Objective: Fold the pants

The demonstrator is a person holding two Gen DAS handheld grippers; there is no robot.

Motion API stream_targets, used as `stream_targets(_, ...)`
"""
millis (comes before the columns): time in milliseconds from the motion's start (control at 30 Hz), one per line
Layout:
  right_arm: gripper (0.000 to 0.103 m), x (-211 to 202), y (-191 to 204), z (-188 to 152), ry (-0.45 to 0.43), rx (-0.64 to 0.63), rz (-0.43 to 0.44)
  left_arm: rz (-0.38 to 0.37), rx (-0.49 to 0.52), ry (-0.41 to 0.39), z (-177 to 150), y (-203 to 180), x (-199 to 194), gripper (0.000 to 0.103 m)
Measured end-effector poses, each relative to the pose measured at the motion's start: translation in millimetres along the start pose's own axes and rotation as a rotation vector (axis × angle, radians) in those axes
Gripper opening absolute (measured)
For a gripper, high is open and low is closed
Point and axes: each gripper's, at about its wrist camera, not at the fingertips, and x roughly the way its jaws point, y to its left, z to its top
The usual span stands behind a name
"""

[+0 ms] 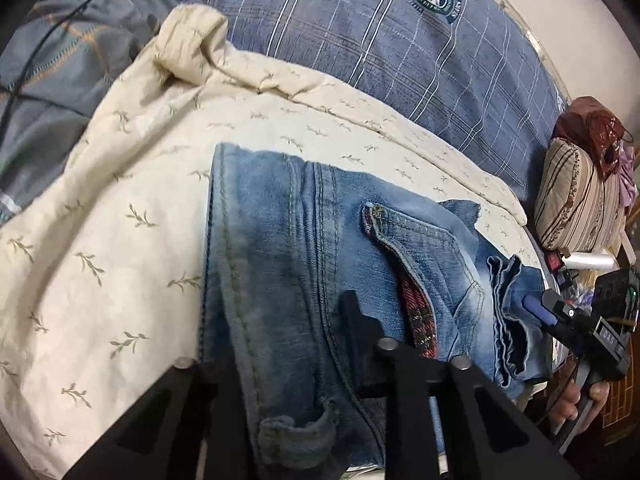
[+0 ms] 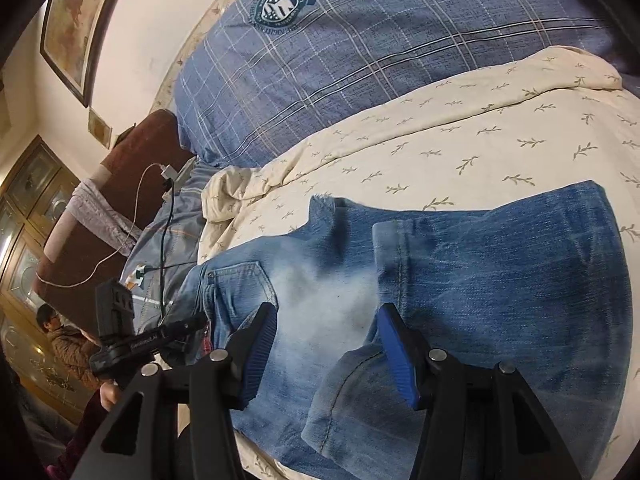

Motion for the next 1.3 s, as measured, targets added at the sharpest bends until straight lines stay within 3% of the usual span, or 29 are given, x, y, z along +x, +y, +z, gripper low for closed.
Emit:
stream_targets(200,0.056,-4,-9,3,-0.015,0.023,-0.02,0.038,0.076,-0.058,4,-22,-17,0.011)
stream_targets(600,0.056,-25,-15,7,-0.065,0.046,-0.01,-0.004,0.262,-0.134,5,-106,-54,0.009)
stream_targets(733,0.056,-40,-24,11,-0.103,0.073,0.0,0.072,0.419,-0.115,-5,-161,-46,0.008)
stream_targets(867,0.056,-58,-39,15,-0.134,0.113,0.012,0.136,0.513,-0.108,-12,-186,-38,0.01)
stream_targets(967,0.057,-67,-49,16,-0.135,0.139,0.014,0.217,0.441,-0.099,-5,-159,-38,0.013)
stream_targets(1067,0.057,-67,-54,16,-0.111,0.161,0.028,0.26,0.28,-0.058,-4,-94,-42,0.021)
stream_targets(1167,0.057,-58,-47,14,-0.076,0.136,0.014,0.217,0.087,0.025,-14,-25,-41,0.028)
stream_targets(1233,0.057,-47,-33,11,-0.048,0.08,0.008,0.164,-0.009,0.039,-24,3,-40,0.035)
stream_targets(1300,0.059,-32,-17,8,-0.001,0.03,0.01,0.169,-0.042,0.015,-33,19,-42,0.046)
